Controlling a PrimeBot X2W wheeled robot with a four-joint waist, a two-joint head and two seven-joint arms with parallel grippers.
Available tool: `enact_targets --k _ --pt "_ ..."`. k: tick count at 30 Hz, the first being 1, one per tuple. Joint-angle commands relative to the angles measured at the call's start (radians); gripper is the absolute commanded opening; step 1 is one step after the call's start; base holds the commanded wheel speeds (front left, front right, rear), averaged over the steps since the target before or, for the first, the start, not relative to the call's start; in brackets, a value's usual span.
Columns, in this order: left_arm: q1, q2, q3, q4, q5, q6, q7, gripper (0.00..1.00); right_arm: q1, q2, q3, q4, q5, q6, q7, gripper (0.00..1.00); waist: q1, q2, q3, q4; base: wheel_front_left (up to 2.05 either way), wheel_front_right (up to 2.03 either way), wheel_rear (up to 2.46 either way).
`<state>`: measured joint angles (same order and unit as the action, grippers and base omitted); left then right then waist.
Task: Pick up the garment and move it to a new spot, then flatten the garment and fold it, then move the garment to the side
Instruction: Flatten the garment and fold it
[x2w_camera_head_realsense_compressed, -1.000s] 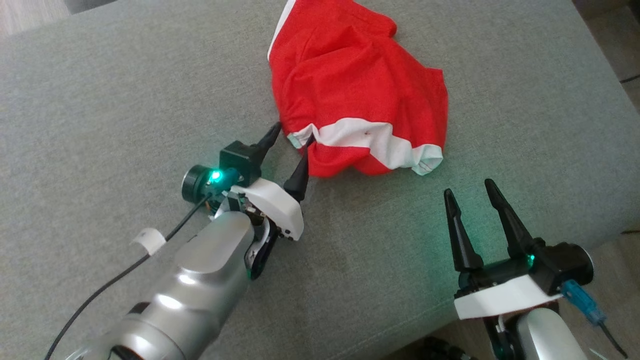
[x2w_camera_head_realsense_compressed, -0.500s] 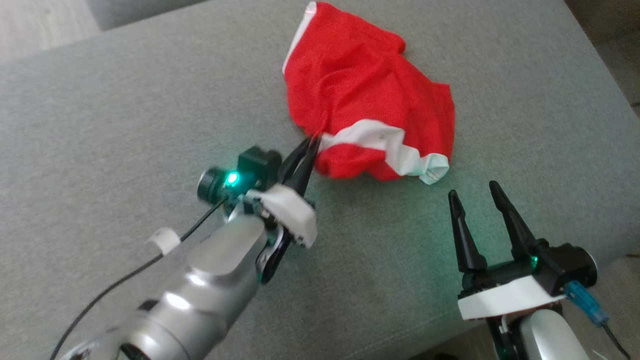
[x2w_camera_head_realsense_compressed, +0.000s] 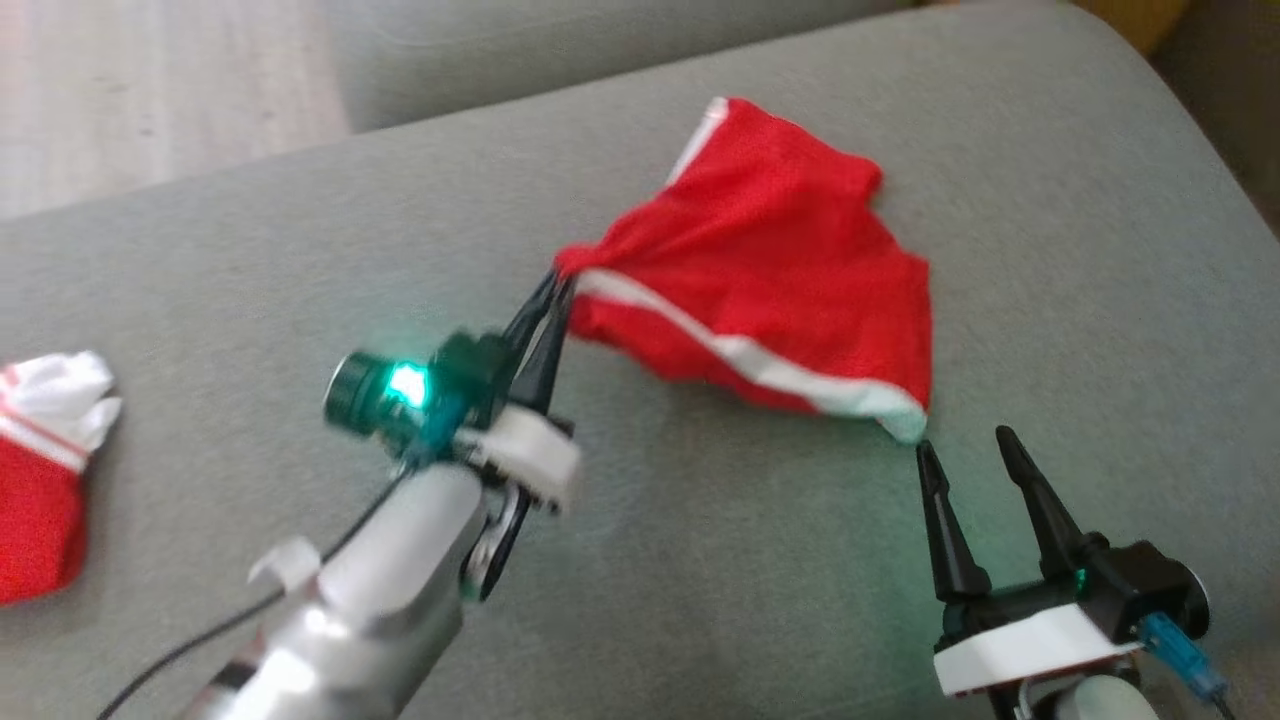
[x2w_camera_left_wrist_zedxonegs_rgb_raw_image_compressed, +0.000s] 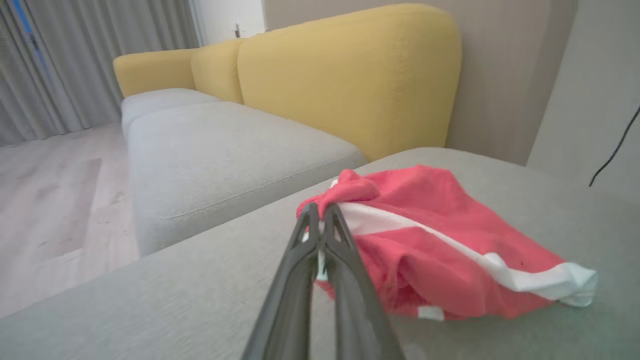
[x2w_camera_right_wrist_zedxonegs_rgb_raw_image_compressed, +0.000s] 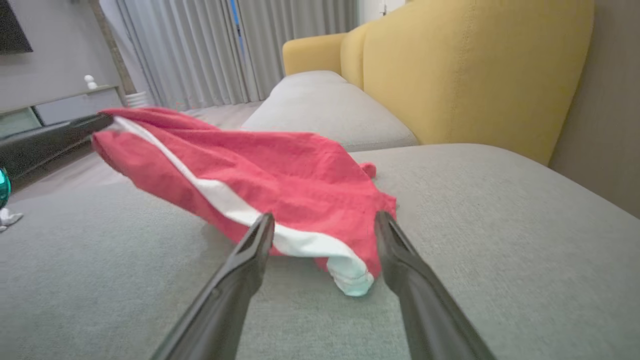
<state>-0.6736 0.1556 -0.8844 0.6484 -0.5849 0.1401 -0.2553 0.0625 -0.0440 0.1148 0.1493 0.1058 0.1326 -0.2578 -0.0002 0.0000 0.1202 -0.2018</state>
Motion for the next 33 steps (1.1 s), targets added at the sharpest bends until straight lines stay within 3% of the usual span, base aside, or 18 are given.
enact_targets --k 1,15,29,31,32,33 --pt "-0.004 0.048 0.028 -0.058 0.023 0.032 -0.006 0.0 -0.002 -0.006 0.013 -0.026 -0.004 -0.002 -0.004 1.0 0.0002 0.0 -0.03 0.05 0.0 0.0 0.0" --pt "0.239 0.23 0.121 -0.29 0.022 0.109 -0.006 0.0 -0.009 -0.006 -0.032 0.097 -0.012 -0.002 -0.004 1.0 0.0002 0.0 0.011 0.186 0.0 0.0 0.0" --pt "0.235 0.22 0.12 -0.336 0.028 0.107 -0.006 0.0 -0.096 -0.006 0.106 0.281 0.013 -0.002 -0.004 1.0 0.0002 0.0 0.048 0.259 0.0 0.0 0.0" --pt "0.234 0.217 0.118 -0.334 0.027 0.105 -0.006 0.0 -0.105 -0.006 0.121 0.301 0.019 -0.002 -0.004 0.69 0.0002 0.0 0.048 0.263 0.0 0.0 0.0" --pt "0.233 0.216 0.118 -0.332 0.027 0.104 -0.006 0.0 -0.11 -0.006 0.123 0.307 0.022 -0.002 -0.004 0.61 0.0002 0.0 0.048 0.263 0.0 0.0 0.0" --pt "0.233 0.215 0.118 -0.331 0.027 0.103 -0.006 0.0 -0.114 -0.006 0.126 0.312 0.025 -0.002 -0.004 0.46 0.0002 0.0 0.047 0.263 0.0 0.0 0.0"
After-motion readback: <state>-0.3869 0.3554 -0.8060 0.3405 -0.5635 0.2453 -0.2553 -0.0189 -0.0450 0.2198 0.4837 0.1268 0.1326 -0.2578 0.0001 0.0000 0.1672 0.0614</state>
